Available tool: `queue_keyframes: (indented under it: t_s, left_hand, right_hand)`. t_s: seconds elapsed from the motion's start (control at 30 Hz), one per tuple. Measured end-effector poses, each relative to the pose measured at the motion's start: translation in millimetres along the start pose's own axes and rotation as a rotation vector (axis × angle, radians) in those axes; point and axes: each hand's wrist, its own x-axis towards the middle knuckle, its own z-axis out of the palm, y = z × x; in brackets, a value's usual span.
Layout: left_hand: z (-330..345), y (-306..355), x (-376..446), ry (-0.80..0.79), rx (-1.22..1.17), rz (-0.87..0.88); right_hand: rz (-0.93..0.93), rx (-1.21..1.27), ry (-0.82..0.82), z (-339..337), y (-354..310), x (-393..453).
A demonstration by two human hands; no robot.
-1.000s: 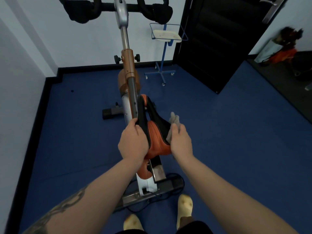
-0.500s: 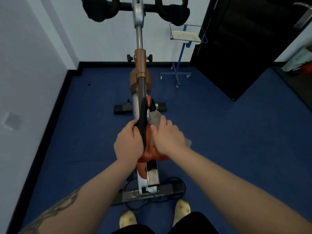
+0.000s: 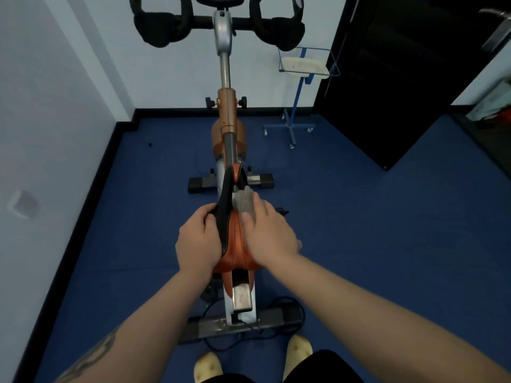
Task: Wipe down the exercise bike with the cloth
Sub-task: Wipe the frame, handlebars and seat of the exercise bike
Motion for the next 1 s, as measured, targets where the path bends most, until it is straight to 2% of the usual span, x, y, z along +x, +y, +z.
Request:
queue_keyframes:
  t_s: [0.1,0.17,0.23,0.3,0.33,0.4,0.5,0.63,0.77,0.83,1.0]
  left_hand:
    - [1,0,0,0.010,-0.010,0.016]
    - [2,3,0,0.008,-0.008,0.019]
    - [1,4,-1,-0.002,-0.007,0.009]
    - [0,3,-2,-0.004,-0.015,-0.006]
    - [0,2,-3,-0.006,-0.017,-0.011]
    - [0,2,-4,-0.012,-0.017,-0.013]
    - [-1,5,-1,-0.010,-0.004,-0.002]
    - [0,4,-3,-0.018,-0.008,-0.007]
    - [-1,3,-2,-0.018,-0.013,0.002]
    - [-1,3,0,-0.004,-0.009,0.007]
    - [1,4,-2,-0.002,-0.015,0.000]
  right_hand:
    - [-0.195,-0.263,0.111,18,-2,-26]
    - [-0.294,-0.212,0.048,3,11,-10]
    - [-0.235,-0.026,-0.084,-13,15,9]
    - [-0.121,0.048,-0.100,-12,11,6]
    - [-0.087,-0.011,-0.056,-5,8,-7]
    - [-0.134,-0.149,0.042,11,9,-37]
    - [-0.169,-0.125,0.007,2,13,-30]
    - [-0.016,-0.028,-0.085,-9,-1,0]
    - [-0.173,-0.221,0.014,10,7,-40]
    - [-0.222,-0.212,0.010,8,14,-37]
    - [-0.105,-0.127,-0.098,-9,-1,3]
